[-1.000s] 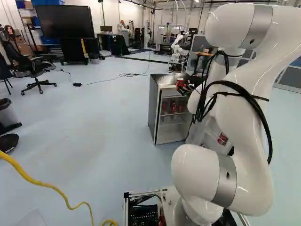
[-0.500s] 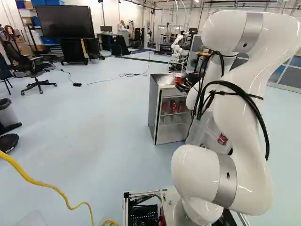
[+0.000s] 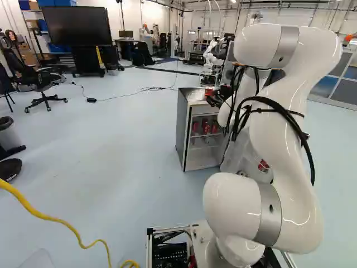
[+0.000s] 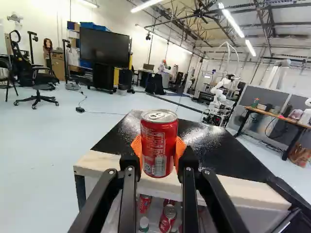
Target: Grab a drink from the fridge
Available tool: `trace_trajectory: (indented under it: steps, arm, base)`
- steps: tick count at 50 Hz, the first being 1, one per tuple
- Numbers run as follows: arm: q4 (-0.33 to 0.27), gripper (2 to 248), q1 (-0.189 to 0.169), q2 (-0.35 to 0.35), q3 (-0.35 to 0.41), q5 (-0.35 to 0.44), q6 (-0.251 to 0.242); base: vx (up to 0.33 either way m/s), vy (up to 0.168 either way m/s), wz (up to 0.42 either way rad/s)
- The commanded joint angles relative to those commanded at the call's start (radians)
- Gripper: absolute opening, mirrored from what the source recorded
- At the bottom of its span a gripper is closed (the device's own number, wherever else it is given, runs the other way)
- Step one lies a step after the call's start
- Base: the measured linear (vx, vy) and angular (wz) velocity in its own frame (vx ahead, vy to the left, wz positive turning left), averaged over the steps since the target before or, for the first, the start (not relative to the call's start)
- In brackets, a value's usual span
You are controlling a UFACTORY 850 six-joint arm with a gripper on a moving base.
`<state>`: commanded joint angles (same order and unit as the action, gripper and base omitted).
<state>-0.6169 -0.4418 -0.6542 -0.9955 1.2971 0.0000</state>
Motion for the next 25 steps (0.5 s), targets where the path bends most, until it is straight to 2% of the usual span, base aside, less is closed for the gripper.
trace_trajectory:
  steps: [25]
  arm:
    - [0.066,88,0.035,-0.038,-0.055,0.0,0.0]
  base:
    - [0.0,0.0,0.0]
